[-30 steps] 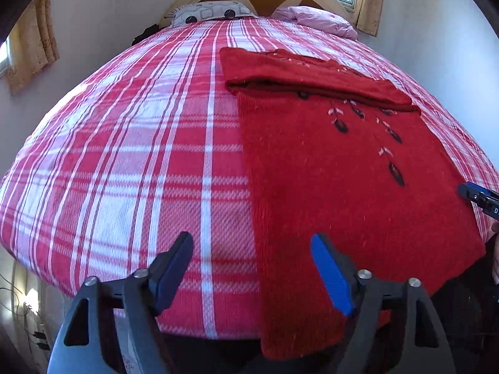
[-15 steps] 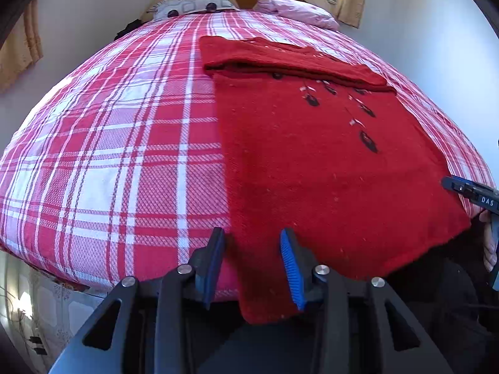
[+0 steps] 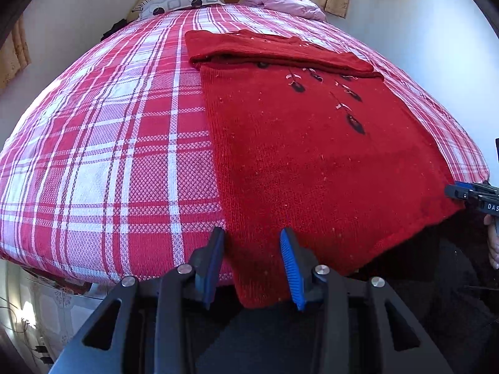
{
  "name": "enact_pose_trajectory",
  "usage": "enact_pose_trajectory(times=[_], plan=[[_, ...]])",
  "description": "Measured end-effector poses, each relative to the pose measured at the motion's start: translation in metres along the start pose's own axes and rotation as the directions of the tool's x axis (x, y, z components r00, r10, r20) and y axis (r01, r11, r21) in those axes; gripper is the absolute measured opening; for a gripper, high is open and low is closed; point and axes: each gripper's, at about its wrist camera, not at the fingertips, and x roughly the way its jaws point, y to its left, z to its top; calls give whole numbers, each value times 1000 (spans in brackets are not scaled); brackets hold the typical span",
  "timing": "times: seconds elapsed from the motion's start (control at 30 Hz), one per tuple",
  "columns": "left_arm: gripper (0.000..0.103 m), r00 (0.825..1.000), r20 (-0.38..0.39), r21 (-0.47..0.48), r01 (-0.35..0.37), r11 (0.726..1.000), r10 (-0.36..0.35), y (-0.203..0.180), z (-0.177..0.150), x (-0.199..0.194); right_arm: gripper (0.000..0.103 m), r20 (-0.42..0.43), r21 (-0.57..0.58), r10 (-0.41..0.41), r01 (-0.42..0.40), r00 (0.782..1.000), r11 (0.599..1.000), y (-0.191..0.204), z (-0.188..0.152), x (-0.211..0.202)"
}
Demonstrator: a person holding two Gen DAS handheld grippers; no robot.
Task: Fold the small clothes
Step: 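Grasp the sweater hem with both tools side by side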
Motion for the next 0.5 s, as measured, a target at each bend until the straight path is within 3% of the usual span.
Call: enact_pose_trajectory(times=[0.07,0.13,0.27,0.5], plan=[[36,1000,2,8,10,1000,-10,-1,-1,1,39,4,-2,4,-4,1000,1000,0,-1,0],[9,999,8,12,47,999,-47,0,0,0,29,10,16,15,-15,1000,1000,-3,0,0],[7,994,9,0,109,994,-109,5,-1,-2,18,9,38,48,-48,999,998,-10,0,1],[6,966,88,-77,248,966,-241,21,8,-21,11,73,172,265,-274,962,946,-36,3,-12]])
